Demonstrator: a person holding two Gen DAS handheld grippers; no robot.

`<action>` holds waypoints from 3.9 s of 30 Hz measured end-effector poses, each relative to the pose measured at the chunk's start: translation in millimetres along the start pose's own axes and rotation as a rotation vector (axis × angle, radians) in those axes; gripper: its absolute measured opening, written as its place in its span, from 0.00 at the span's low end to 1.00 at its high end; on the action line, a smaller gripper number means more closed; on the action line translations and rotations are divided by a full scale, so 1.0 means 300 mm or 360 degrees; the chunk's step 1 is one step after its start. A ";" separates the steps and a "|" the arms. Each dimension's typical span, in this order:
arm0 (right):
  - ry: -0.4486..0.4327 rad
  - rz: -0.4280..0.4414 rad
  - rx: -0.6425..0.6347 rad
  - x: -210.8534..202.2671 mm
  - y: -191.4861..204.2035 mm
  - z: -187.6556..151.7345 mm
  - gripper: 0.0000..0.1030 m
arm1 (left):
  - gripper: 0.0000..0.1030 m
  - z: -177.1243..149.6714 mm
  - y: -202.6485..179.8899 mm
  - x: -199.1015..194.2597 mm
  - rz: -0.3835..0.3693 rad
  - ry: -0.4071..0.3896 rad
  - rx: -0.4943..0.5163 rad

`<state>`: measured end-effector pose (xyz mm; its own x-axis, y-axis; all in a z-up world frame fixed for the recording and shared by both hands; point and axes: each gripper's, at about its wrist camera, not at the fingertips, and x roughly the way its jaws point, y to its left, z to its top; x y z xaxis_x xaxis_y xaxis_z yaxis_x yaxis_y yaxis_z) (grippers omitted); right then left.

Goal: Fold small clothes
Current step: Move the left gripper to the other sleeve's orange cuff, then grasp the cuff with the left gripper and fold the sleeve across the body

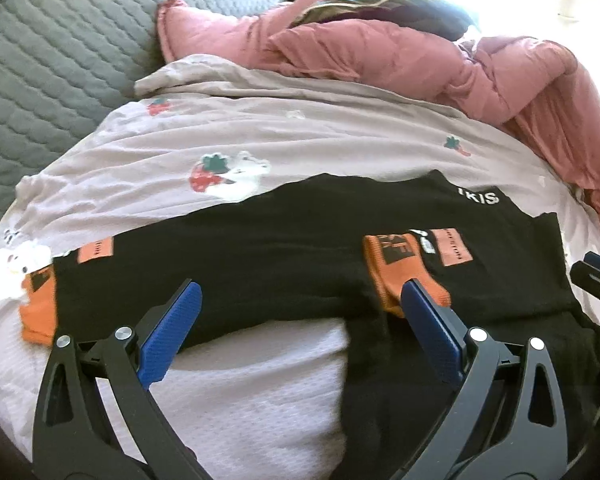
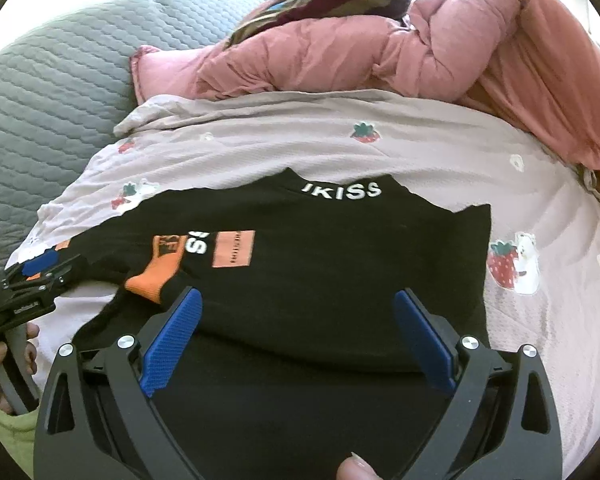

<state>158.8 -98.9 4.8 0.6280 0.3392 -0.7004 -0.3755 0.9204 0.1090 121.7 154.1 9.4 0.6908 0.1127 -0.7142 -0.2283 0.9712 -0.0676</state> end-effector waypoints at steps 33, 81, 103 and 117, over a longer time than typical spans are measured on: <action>-0.0086 0.0204 -0.0339 -0.047 0.384 0.058 0.95 | 0.91 -0.048 0.369 -0.133 0.0302 -0.0065 -0.0350; 0.0047 0.0350 -0.0350 0.179 0.527 0.007 0.95 | 0.07 -0.104 0.584 -0.051 0.0358 -0.0112 -0.0595; -0.0074 0.0186 -0.0035 0.009 0.152 -0.016 0.95 | 0.06 -0.041 0.234 -0.228 -0.0157 -0.0389 -0.0307; -0.0132 0.0162 0.0139 -0.075 -0.064 -0.057 0.95 | 0.06 -0.003 -0.124 -0.206 -0.0346 -0.0305 -0.0053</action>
<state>140.3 -127.6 6.3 0.6452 0.4429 -0.6225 -0.3816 0.8927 0.2396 86.9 110.9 55.4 0.8424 -0.0568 -0.5359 -0.0809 0.9698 -0.2300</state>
